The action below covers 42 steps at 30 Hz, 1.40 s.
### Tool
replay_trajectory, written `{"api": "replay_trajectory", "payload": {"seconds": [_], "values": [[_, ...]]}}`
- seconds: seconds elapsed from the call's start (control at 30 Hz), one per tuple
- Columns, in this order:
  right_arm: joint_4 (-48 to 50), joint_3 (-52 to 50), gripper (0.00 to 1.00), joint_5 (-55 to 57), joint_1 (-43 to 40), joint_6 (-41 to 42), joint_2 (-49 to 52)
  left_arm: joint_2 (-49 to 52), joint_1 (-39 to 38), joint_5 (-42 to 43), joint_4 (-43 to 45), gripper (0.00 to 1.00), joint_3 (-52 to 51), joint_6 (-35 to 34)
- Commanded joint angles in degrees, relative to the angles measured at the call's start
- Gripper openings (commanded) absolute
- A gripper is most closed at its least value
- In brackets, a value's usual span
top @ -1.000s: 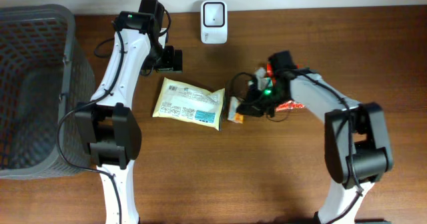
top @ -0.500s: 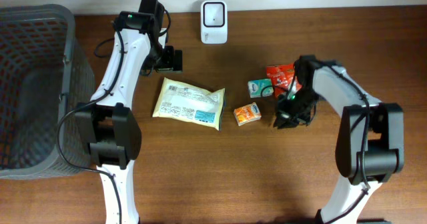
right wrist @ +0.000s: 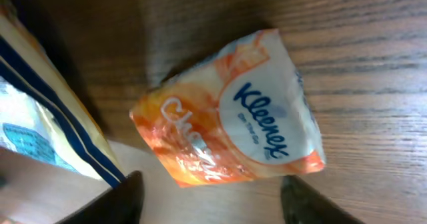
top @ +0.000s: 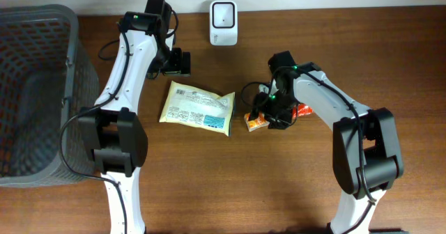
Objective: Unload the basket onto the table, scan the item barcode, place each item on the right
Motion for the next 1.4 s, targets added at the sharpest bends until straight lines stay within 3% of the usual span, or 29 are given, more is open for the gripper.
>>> {"api": "replay_trajectory", "payload": {"seconds": [0.0, 0.17, 0.3, 0.4, 0.47, 0.53, 0.57, 0.67, 0.77, 0.93, 1.0, 1.07, 1.17, 1.2, 1.27, 1.37], "values": [[-0.4, -0.5, 0.54, 3.6, 0.1, 5.1, -0.3, 0.2, 0.2, -0.8, 0.1, 0.99, -0.4, -0.5], [0.0, -1.1, 0.44, 5.3, 0.3, 9.1, -0.3, 0.2, 0.2, -0.8, 0.1, 0.99, -0.4, -0.5], [5.8, -5.2, 0.43, 6.1, 2.4, 11.1, -0.3, 0.2, 0.2, -0.8, 0.1, 0.99, -0.4, -0.5], [8.0, -5.4, 0.24, 6.4, 2.6, 11.1, -0.3, 0.2, 0.2, -0.8, 0.1, 0.99, -0.4, -0.5], [9.8, -5.4, 0.18, 7.1, 2.6, 11.1, -0.3, 0.2, 0.2, -0.8, 0.1, 0.99, -0.4, -0.5], [11.8, -5.4, 0.04, 7.4, 2.6, 11.0, -0.3, 0.2, 0.2, -0.8, 0.1, 0.99, -0.4, -0.5], [12.5, -5.4, 0.04, 7.3, 2.6, 10.4, -0.3, 0.2, 0.2, -0.8, 0.1, 0.99, -0.4, -0.5], [13.9, -4.2, 0.04, 4.0, 2.6, 0.8, -0.5, 0.2, 0.2, -0.8, 0.1, 0.99, -0.4, -0.5], [13.4, 1.0, 0.04, -7.6, 2.6, -15.8, -1.3, 0.2, 0.2, -0.8, 0.1, 0.99, -0.4, -0.5], [13.6, 6.0, 0.04, -15.5, 1.7, -23.1, -1.5, 0.2, 0.2, -0.8, 0.1, 0.99, -0.4, -0.5], [14.7, 6.1, 0.04, -24.2, 1.0, -35.8, -1.5, 0.2, 0.2, -0.8, 0.1, 0.99, -0.4, -0.5], [14.9, 6.1, 0.04, -24.3, 0.6, -37.5, -1.5, 0.2, 0.2, -0.8, 0.1, 0.99, -0.4, -0.5], [15.5, 6.1, 0.04, -34.4, -0.2, -51.3, -1.5, 0.2, 0.2, -0.8, 0.1, 0.99, -0.4, -0.5], [16.3, 6.1, 0.04, -34.5, -0.4, -52.2, -1.5, 0.2, 0.2, -0.8, 0.1, 0.99, -0.4, -0.5], [20.8, 6.1, 0.04, -32.8, -1.2, -48.7, -1.5, 0.2, 0.2, -0.8, 0.1, 0.99, -0.4, -0.5], [29.8, 7.3, 0.04, -4.7, -1.4, -27.4, -1.5, 0.2, 0.2, -0.8, 0.1, 0.99, -0.4, -0.5]]}}
